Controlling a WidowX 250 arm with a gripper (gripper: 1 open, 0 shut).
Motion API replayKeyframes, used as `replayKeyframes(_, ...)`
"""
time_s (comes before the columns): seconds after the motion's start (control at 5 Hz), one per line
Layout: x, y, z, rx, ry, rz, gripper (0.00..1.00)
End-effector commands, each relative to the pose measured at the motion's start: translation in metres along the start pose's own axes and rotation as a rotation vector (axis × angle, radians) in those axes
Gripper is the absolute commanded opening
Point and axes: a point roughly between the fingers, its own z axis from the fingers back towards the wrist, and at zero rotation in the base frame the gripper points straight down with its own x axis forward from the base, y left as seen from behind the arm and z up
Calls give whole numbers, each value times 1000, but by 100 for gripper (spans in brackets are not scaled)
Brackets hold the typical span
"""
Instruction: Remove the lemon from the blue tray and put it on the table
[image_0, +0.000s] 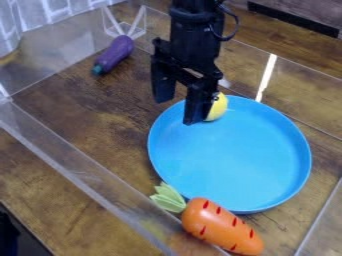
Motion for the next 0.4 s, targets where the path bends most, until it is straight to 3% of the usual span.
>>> replayKeyframes(0.0,15,-5,19,19,-67,-67,100)
replayKeyframes(0.2,24,-6,27,26,-99,-100,100)
